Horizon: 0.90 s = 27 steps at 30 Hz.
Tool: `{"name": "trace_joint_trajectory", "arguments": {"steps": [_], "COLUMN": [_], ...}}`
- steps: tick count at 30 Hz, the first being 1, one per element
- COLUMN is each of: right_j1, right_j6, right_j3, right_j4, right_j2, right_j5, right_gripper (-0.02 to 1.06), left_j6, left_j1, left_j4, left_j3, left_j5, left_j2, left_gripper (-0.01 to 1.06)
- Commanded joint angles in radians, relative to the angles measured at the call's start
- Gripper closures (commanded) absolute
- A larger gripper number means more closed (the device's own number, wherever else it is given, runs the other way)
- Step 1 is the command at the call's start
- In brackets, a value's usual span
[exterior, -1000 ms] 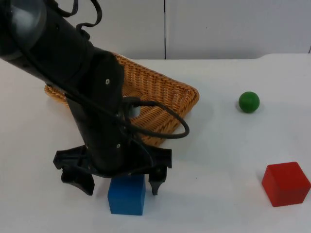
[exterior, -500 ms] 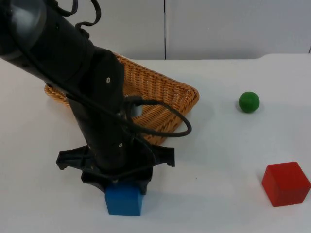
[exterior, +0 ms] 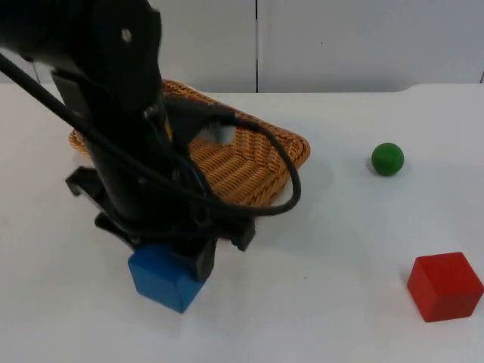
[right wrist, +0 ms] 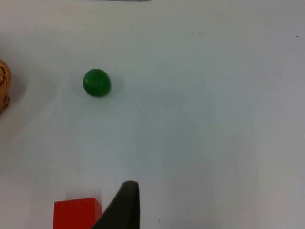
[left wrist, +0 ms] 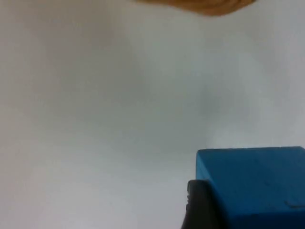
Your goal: Place all geometric objects except the red cube into the basket.
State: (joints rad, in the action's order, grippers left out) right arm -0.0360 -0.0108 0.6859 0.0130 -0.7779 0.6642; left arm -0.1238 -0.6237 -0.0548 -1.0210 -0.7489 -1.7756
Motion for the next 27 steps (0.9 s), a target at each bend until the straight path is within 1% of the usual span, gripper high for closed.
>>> {"name": "trace_joint_trajectory", "arguments": {"steps": [1,4,6,9,10,11,13,14,18,19,22,23,24,27], "right_j1": [0.006,0.006,0.006,0.006,0.006,0.006,0.006,0.006,0.006,0.006,0.006,0.006,0.006,0.006], "right_j6": [-0.004,-0.004,-0.004,-0.004,-0.004,-0.004,-0.004,-0.004,-0.004,-0.004,-0.004,-0.004,-0.004,-0.004], "right_j3": [0.005,0.005,0.005,0.005,0.005,0.005,0.005,0.005,0.005,0.005,0.005,0.005,0.005,0.003], "right_j4": [0.006,0.006,0.006,0.006,0.006,0.006,0.004,0.004,0.004,0.004,0.004,0.004,0.004,0.004], "right_j2": [0.003,0.003,0.003,0.003,0.003,0.003,0.003,0.003,0.003,0.003,0.003,0.003,0.003,0.003], "right_j5": [-0.002,-0.002,-0.002,0.0,0.0,0.004,0.003,0.003,0.003,0.003,0.003,0.003,0.003,0.003], "right_gripper": [-0.01,-0.01,-0.01,-0.01,-0.01,-0.01,-0.01,-0.01,-0.01,-0.01,-0.01,-0.01,-0.01,-0.01], "left_j6": [0.078,0.15,0.152,0.197,0.197,0.222,0.24,0.24,0.272,0.272,0.277,0.277,0.277,0.277], "left_j1": [-0.005,0.01,0.016,0.077,0.077,0.111,0.165,0.165,0.231,0.231,0.242,0.255,0.255,0.299], "left_j4": [-0.008,-0.005,-0.005,-0.005,-0.005,-0.01,-0.019,-0.019,-0.042,-0.042,-0.021,-0.015,-0.015,-0.015], "left_j3": [-0.002,-0.002,-0.002,-0.002,-0.002,-0.006,-0.039,-0.039,-0.166,-0.166,-0.288,-0.359,-0.359,-0.47], "left_j5": [-0.016,-0.019,-0.017,0.035,0.035,0.064,0.074,0.074,0.071,0.071,0.071,0.07,0.07,0.043], "left_j2": [0.056,0.1,0.101,0.101,0.101,0.099,0.083,0.083,0.007,0.007,-0.086,-0.145,-0.145,-0.238], "left_gripper": [1.05,1.05,1.05,1.05,1.05,1.05,1.05,1.05,1.05,1.05,1.05,1.05,1.05,1.05]}}
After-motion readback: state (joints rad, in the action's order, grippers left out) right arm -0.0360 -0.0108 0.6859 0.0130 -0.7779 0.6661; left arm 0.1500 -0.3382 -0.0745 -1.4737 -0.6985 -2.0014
